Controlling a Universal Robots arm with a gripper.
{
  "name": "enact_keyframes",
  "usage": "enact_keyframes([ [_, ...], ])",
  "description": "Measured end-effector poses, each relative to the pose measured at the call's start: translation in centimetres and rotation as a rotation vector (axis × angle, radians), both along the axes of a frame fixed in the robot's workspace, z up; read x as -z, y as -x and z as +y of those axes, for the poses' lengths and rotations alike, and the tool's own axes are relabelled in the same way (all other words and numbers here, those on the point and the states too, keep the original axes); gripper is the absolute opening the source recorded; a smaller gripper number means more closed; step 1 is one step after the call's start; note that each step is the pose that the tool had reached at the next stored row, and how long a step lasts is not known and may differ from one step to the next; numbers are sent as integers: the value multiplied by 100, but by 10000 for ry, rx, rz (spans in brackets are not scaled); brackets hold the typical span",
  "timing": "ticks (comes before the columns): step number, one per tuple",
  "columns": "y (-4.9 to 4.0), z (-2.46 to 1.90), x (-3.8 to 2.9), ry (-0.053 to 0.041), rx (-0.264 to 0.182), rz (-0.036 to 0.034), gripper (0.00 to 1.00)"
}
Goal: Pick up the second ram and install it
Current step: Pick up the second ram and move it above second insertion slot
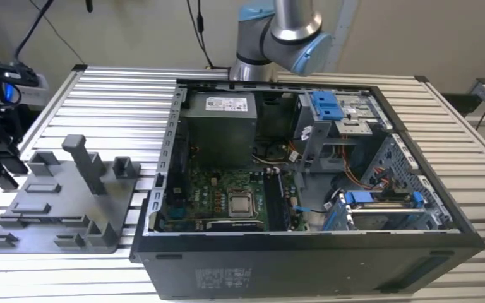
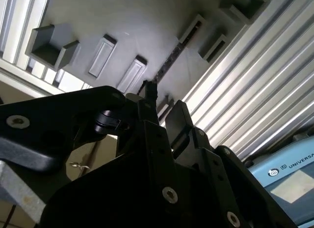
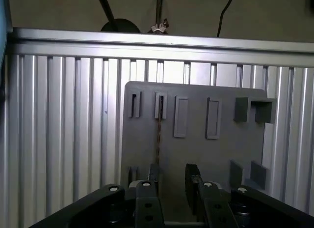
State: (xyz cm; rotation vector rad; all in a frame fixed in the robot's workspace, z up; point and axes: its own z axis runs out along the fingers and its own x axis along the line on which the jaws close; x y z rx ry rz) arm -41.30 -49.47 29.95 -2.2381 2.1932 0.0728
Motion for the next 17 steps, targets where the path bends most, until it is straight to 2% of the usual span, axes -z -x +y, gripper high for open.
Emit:
enact_keyframes([
  [10, 0, 0, 109, 0, 2, 0, 36],
  [17, 0, 0, 131, 1, 2, 1, 36],
])
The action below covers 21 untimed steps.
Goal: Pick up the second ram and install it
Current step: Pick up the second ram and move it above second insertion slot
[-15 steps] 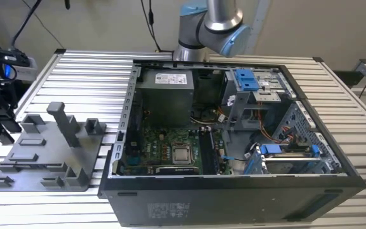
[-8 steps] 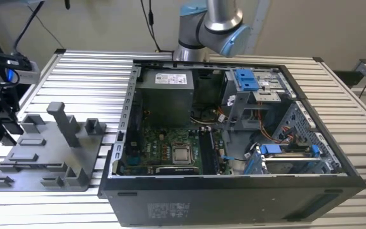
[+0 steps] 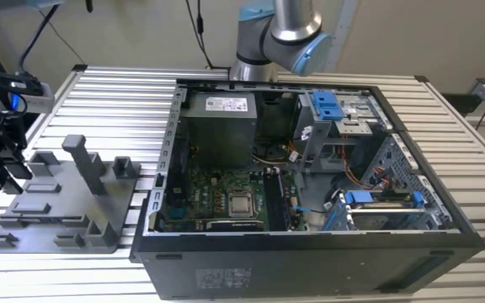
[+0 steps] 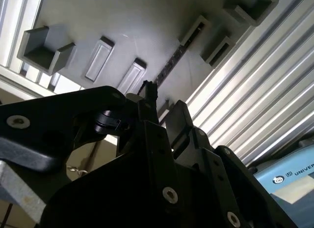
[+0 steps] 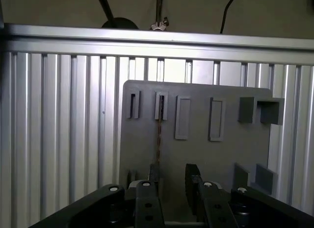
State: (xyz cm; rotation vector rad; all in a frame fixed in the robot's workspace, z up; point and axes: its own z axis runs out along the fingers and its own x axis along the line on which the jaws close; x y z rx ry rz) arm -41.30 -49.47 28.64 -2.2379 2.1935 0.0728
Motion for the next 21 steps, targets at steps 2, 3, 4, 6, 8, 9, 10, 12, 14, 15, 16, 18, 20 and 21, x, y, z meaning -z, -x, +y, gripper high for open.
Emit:
enact_keyframes([
  [2, 0, 0, 0, 0, 0, 0, 36],
  [3, 0, 0, 0, 0, 0, 0, 36],
  [4, 0, 0, 1, 0, 0, 0, 36],
  [6, 0, 0, 2, -1, 0, -1, 36],
  [8, -1, 0, 10, -3, 0, -4, 36],
  [9, 0, 0, 17, -3, 0, -4, 36],
  [10, 0, 0, 24, 0, 0, -1, 36],
  [12, 0, 0, 50, -1, 0, -1, 36],
  [14, 0, 0, 80, 0, 0, -1, 36],
  [15, 0, 0, 95, 0, 0, -2, 36],
  [16, 0, 0, 109, 1, 1, -2, 36],
  [18, 0, 1, 136, 3, 1, -3, 36],
  [20, 0, 0, 161, 5, 1, -2, 36],
  [21, 0, 0, 172, 6, 0, -2, 36],
])
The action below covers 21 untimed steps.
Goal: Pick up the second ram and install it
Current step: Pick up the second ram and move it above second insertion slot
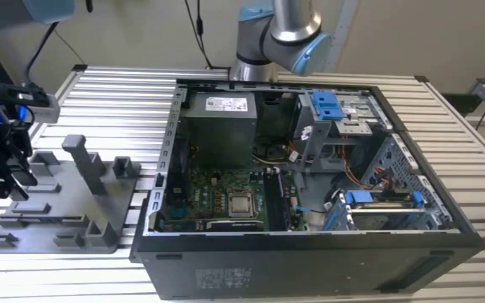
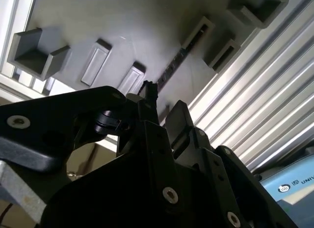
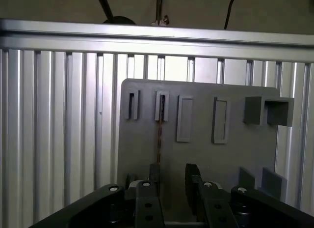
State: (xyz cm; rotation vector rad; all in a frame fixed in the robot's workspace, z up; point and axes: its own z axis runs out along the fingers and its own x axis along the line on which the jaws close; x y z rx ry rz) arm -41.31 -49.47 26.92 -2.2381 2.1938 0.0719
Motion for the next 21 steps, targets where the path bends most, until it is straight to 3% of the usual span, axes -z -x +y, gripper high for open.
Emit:
enact_keyframes([
  [21, 1, -1, 221, 8, 2, -1, 36],
])
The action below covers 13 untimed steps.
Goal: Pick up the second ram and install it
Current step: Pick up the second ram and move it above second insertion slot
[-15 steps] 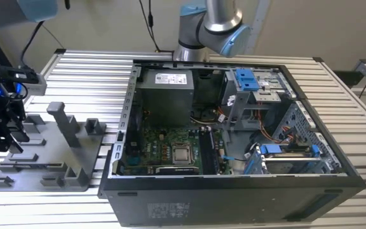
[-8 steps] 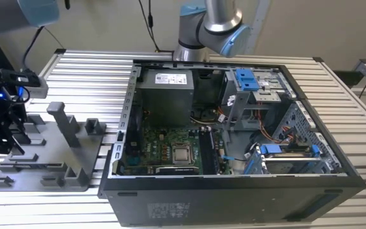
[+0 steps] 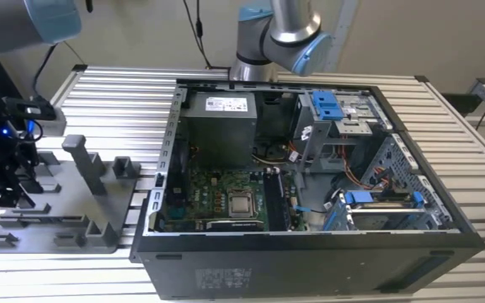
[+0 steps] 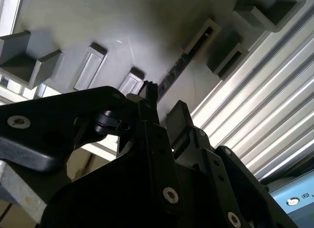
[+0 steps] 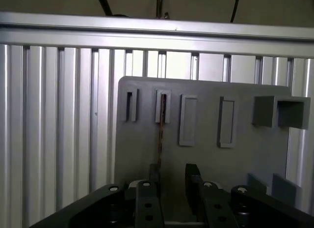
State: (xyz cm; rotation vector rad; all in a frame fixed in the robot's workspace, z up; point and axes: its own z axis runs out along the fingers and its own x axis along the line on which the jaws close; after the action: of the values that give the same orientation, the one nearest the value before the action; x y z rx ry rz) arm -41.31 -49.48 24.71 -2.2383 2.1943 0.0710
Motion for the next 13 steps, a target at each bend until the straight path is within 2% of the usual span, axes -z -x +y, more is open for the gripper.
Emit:
enact_keyframes([
  [8, 1, -11, 115, 0, -2, 0, 36],
  [13, 10, -54, 200, 0, -2, -1, 36],
])
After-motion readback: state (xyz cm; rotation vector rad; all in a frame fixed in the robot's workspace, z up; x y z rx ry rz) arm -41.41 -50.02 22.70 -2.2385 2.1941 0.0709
